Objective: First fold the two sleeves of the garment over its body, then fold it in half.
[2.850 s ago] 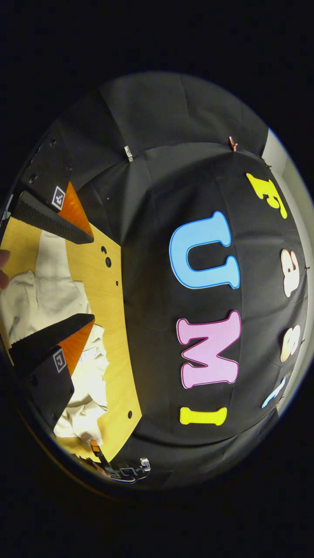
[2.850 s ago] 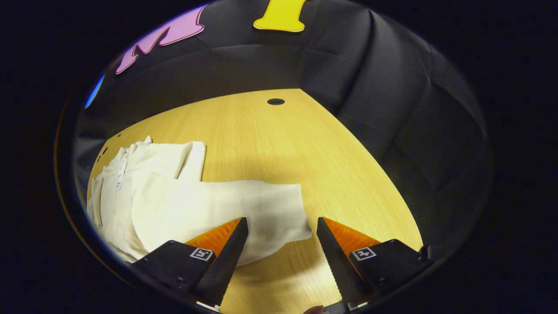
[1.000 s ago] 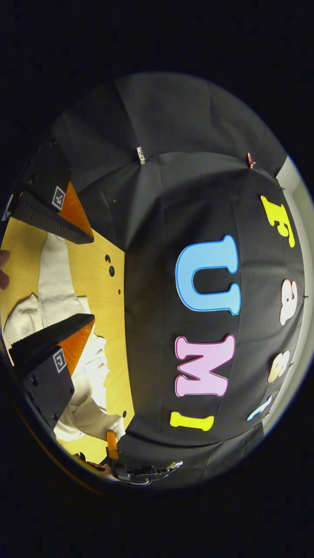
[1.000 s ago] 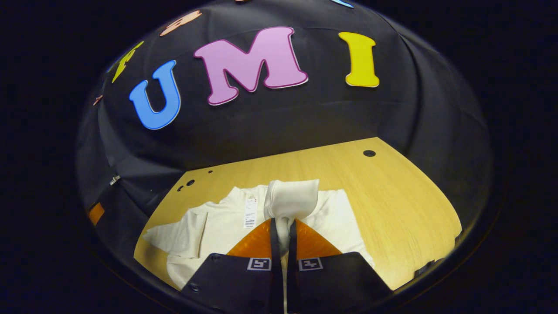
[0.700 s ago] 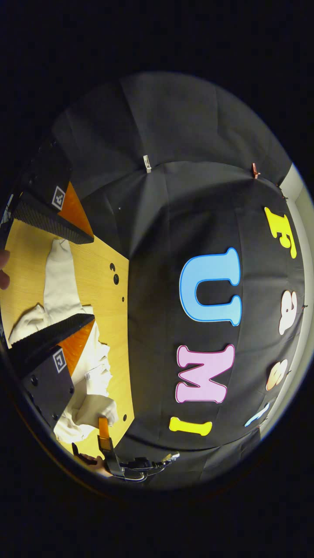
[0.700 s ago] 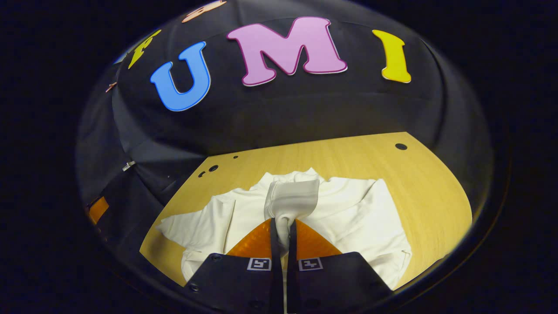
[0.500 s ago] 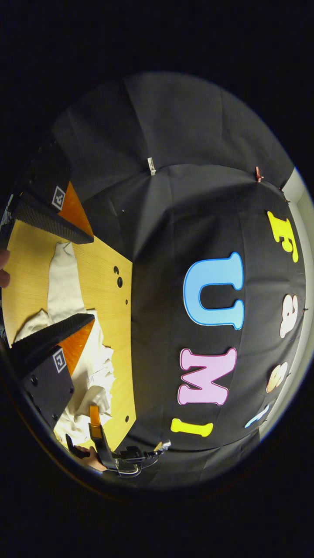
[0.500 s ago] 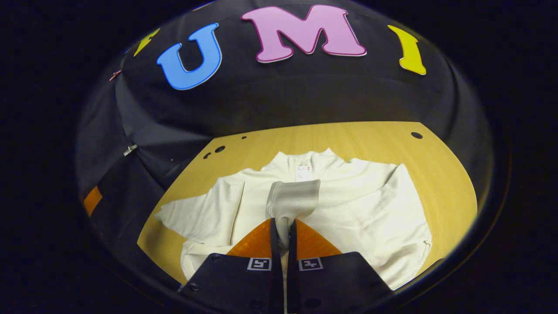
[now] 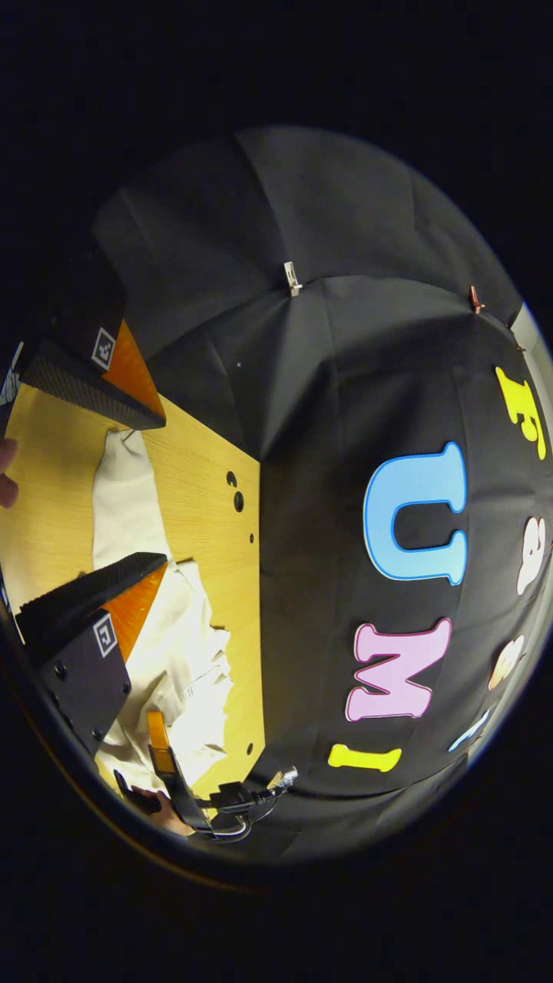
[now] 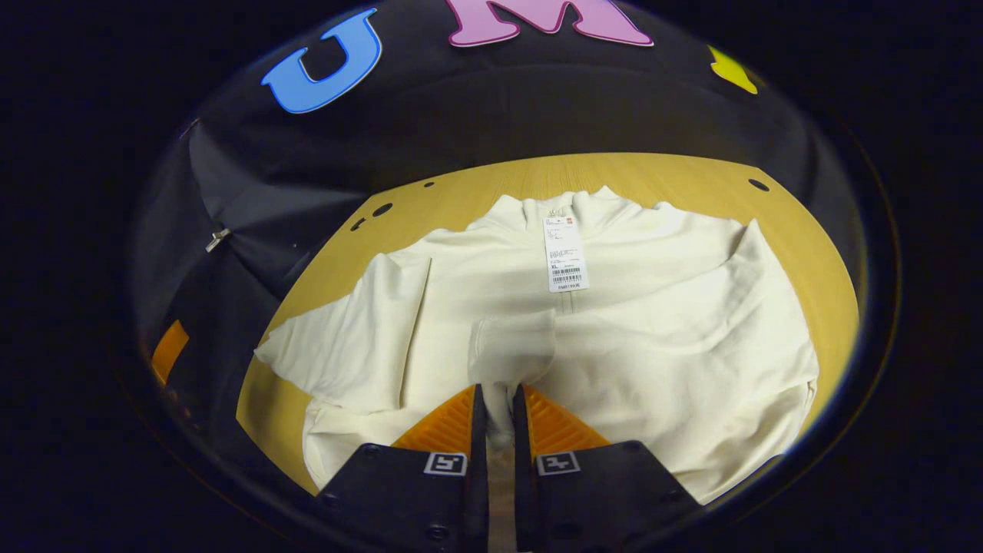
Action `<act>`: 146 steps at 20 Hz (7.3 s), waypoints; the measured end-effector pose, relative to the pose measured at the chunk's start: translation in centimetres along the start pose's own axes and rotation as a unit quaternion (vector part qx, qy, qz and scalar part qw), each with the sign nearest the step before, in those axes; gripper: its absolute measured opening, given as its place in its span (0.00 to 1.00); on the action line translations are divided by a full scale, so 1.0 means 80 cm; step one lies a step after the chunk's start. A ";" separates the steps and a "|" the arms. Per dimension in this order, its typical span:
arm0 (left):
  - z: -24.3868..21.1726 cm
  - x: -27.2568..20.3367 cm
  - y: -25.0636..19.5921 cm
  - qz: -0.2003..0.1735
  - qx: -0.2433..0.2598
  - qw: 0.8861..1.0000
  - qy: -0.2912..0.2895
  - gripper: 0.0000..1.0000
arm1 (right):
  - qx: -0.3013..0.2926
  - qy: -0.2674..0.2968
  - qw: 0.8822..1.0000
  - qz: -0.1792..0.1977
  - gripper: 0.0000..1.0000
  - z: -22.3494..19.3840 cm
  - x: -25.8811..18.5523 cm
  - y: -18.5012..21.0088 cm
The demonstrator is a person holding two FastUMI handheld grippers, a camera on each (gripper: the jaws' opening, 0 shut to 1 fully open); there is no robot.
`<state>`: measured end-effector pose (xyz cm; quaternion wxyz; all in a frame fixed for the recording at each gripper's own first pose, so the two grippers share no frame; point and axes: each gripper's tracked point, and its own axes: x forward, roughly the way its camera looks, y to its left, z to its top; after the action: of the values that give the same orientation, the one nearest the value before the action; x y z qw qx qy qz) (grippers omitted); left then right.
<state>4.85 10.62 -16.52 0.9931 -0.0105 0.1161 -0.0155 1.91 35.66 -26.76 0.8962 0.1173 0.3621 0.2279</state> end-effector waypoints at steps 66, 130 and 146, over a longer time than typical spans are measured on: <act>0.038 0.076 -0.380 -0.198 0.037 0.976 0.086 0.06 | 0.104 -0.098 0.989 -0.041 0.55 0.035 -0.307 -0.235; -0.232 -0.086 -0.227 -0.080 0.024 0.947 0.311 0.76 | -0.003 0.089 0.988 -0.129 0.69 -0.160 -0.223 -0.276; -0.194 -0.097 -0.242 -0.103 0.006 0.957 0.273 0.06 | 0.024 0.045 0.996 -0.068 0.07 -0.133 -0.232 -0.243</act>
<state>-6.79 -8.77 -29.34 0.9168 -0.0112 0.3806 -0.1203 -11.08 10.09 -30.57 0.8893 0.1041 0.4144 0.1628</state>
